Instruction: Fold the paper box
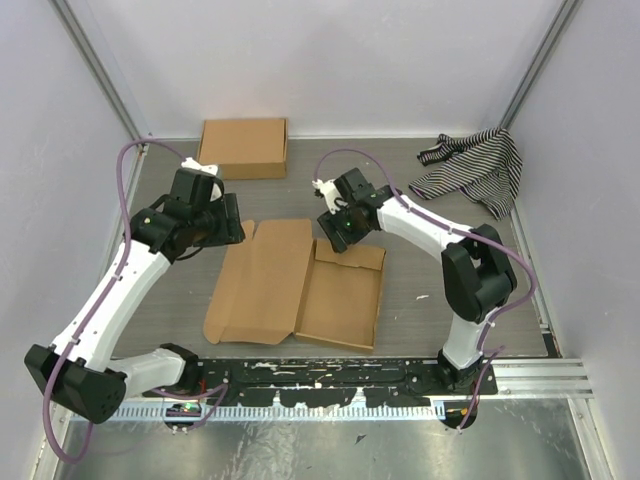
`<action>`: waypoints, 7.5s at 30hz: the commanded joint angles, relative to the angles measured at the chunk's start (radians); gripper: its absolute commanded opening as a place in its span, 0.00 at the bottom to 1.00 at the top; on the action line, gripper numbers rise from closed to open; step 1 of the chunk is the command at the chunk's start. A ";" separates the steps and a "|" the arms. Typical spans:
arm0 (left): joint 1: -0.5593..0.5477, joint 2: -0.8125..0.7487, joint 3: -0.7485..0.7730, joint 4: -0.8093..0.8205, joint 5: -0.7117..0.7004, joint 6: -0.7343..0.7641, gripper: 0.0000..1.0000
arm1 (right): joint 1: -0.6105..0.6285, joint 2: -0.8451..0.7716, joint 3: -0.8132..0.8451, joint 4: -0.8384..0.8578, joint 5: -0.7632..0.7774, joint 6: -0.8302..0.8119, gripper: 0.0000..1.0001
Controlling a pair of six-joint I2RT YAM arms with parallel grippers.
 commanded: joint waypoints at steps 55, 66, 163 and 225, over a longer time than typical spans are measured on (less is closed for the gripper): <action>0.004 0.653 0.275 0.058 0.139 0.033 0.59 | -0.014 0.105 0.000 -0.155 0.522 0.768 0.01; -0.033 0.813 0.351 0.015 0.153 0.072 0.55 | -0.025 0.087 0.037 -0.174 0.468 0.723 0.19; 0.070 0.915 0.579 0.412 0.320 0.034 0.00 | -0.492 0.147 0.361 -0.119 -0.197 0.316 0.39; 0.065 0.718 0.680 0.369 0.230 0.292 0.63 | -0.429 -0.311 -0.046 0.408 0.020 0.022 0.01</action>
